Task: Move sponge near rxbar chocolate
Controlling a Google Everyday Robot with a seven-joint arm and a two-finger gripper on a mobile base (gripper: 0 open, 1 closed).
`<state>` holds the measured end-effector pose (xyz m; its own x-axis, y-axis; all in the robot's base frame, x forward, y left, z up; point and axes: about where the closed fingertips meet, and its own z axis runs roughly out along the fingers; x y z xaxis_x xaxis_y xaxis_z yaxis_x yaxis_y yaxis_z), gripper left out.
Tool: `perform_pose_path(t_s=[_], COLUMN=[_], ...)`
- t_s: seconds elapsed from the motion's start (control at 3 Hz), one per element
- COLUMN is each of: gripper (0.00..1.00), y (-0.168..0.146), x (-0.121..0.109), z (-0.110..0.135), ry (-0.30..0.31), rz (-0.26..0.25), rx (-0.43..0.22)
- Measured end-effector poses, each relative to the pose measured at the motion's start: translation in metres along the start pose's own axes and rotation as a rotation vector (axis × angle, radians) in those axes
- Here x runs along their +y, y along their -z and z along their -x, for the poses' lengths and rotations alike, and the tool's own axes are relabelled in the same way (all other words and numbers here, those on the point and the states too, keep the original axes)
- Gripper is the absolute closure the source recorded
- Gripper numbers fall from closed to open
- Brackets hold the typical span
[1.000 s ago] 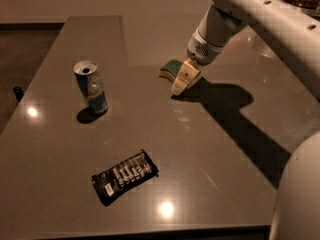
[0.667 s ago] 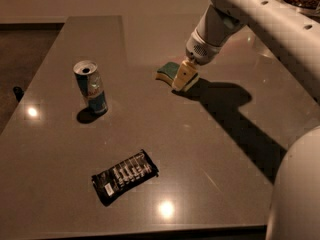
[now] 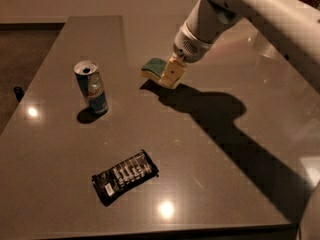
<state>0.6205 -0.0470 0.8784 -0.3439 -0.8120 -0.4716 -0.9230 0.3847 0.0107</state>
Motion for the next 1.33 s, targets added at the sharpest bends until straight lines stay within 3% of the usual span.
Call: perform_pose_path(t_s=[0.33,0.67,1.33], gripper=[1.0,1.0,1.0], y=[0.001,0.005,0.031], x=[0.033,0.054,0.083], z=[0.02,0.02,-0.022], ry=[0.065,0.098,0.064], rz=[0.038,0.05,0.05], rx=[-0.022,-0.011,0.049])
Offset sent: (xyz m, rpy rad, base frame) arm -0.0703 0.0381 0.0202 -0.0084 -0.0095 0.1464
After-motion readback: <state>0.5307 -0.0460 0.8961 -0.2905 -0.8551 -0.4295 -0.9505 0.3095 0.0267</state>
